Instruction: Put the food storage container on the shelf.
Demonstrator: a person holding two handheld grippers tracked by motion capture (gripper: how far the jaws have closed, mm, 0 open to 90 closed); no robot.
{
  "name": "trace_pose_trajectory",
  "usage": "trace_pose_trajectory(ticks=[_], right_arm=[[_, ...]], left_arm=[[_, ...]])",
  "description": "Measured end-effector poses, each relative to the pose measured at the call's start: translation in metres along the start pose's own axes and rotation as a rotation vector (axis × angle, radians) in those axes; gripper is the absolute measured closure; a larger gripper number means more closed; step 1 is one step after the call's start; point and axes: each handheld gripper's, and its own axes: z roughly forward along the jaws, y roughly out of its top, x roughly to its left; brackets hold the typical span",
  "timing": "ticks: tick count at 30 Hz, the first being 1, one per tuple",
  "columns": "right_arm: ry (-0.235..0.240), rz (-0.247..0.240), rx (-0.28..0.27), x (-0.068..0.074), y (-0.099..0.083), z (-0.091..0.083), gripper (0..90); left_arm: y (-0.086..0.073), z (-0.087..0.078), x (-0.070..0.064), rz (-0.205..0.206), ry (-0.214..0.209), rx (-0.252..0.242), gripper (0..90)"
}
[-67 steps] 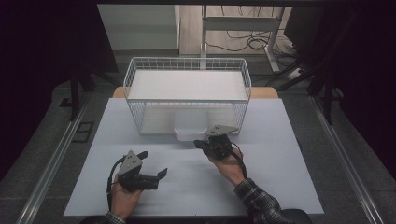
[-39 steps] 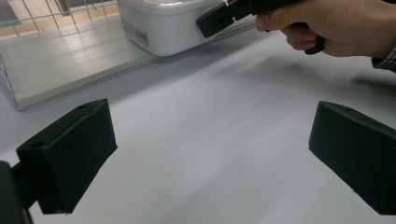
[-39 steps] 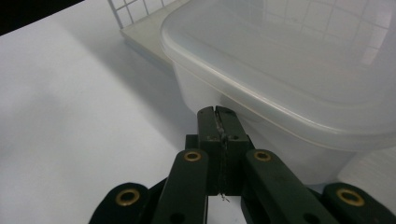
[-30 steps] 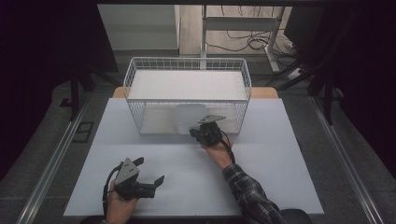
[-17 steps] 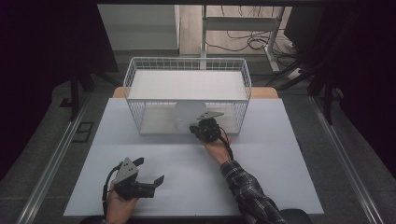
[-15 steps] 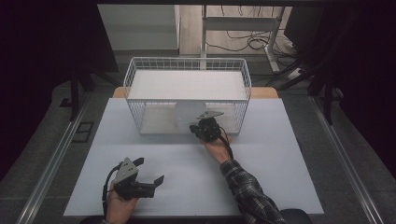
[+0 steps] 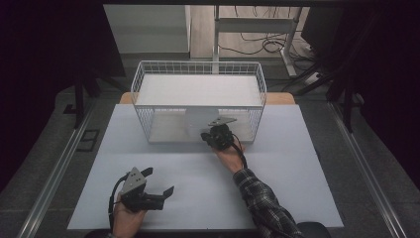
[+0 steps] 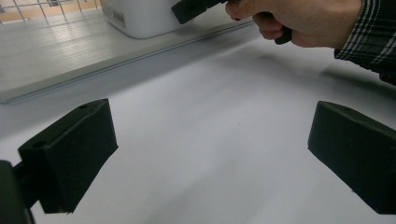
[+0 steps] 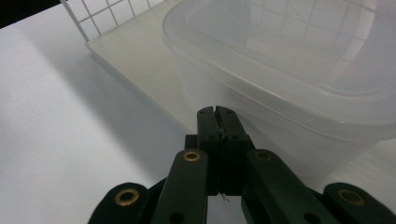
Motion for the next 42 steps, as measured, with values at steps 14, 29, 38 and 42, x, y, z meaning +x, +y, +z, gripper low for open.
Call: trace_pose_trajectory(ticks=[14,29,38,42], right_arm=[[0.040,-0.015,-0.002,0.014,0.000,-0.015,55.4],[0.079,-0.063,0.012,0.026,-0.010,-0.052,22.1],[0.070,-0.054,-0.013,0.027,-0.024,-0.086,8.6],[0.064,-0.051,-0.017,0.026,-0.030,-0.101,7.2]], left_arm=[[0.000,0.000,0.000,-0.010,-0.001,0.007,1.1],[-0.001,0.002,0.000,-0.009,-0.017,0.014,1.1],[-0.001,0.003,0.000,-0.007,-0.024,0.026,1.1],[-0.001,0.004,-0.001,-0.001,-0.031,0.030,1.0]])
